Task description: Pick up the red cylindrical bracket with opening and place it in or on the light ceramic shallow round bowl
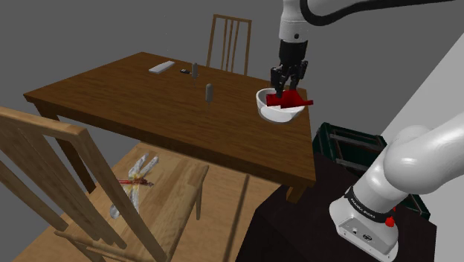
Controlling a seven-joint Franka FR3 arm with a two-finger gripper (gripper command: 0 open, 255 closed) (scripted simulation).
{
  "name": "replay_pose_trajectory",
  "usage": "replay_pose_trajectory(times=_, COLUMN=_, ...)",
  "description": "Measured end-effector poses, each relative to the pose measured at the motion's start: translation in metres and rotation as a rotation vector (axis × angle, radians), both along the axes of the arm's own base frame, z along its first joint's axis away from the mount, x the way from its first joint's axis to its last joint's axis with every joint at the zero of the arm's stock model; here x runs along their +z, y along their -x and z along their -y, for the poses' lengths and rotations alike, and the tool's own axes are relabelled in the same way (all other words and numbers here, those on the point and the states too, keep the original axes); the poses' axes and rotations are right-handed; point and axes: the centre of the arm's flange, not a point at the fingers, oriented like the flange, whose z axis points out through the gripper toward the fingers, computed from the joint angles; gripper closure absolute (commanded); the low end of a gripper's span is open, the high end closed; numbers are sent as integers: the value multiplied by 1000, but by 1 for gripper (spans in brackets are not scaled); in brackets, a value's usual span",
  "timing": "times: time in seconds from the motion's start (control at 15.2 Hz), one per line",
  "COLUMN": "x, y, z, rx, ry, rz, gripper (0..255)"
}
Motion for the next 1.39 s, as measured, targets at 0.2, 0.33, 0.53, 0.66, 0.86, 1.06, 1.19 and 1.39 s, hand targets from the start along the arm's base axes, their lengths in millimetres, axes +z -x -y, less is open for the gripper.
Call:
replay_pose_trajectory(times=0.2, x=16, y=0, z=-2, rx=0, ry=0, rz=0, gripper=255)
replay_pose_trajectory(times=0.33, x=25, y=0, z=-1, rx=0, ry=0, rz=0, gripper=255)
replay_pose_trajectory(times=0.53, x=28, y=-19, z=21, rx=-1, ry=0, rz=0, gripper=255)
replay_pose_trajectory(times=0.66, x=28, y=-29, z=43, rx=-1, ry=-1, rz=0, gripper=255)
replay_pose_trajectory(times=0.86, x=30, y=-52, z=75, rx=-1, ry=-1, rz=-1, gripper=255)
replay_pose_trajectory(times=1.06, x=29, y=-73, z=110, rx=-1, ry=-1, rz=-1, gripper=255)
replay_pose_trajectory(times=1.19, x=29, y=-92, z=130, rx=-1, ry=-1, rz=0, gripper=255)
replay_pose_trajectory(times=1.39, x=25, y=-111, z=164, rx=-1, ry=-1, rz=-1, gripper=255)
